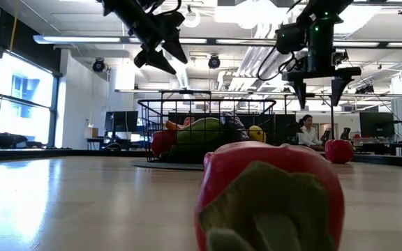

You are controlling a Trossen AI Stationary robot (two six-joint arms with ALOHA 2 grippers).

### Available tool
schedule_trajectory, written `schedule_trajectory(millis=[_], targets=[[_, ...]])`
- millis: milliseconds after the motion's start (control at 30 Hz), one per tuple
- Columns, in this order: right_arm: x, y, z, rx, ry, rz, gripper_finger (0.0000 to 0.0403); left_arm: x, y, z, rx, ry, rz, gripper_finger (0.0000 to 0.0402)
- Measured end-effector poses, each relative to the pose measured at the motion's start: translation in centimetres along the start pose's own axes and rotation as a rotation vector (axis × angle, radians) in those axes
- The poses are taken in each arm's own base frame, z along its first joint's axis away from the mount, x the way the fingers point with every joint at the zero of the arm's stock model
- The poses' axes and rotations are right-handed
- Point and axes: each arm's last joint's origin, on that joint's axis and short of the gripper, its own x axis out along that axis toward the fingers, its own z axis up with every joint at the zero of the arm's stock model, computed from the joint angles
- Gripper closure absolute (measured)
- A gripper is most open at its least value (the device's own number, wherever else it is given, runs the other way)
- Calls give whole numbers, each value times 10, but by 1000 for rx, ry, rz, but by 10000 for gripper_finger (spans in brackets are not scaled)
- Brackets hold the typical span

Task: Build produce basket
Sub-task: Put the right tomato into the wire basket

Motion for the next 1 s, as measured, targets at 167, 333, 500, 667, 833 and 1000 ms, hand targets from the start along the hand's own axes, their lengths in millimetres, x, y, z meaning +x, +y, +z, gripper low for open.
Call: schedule_trajectory(millis=[167,333,500,667,833,1000], targets=[[16,-11,2,34,62,-8,11,-2,3,2,-7,-11,6,140],[37,-17,-3,86,75,-23,11,-2,5,2,-10,-12,11,140],[54,-18,-8,145,63,-17,11,-2,5,3,-10,-17,9,141],[68,-23,-15,204,51,-46,11,-2,5,3,-10,-17,9,142],[82,-27,-22,250,52,-54,11,-2,5,3,-10,-17,9,140],[95,-28,-29,299,33,-36,12,-2,5,3,4,-17,9,142]])
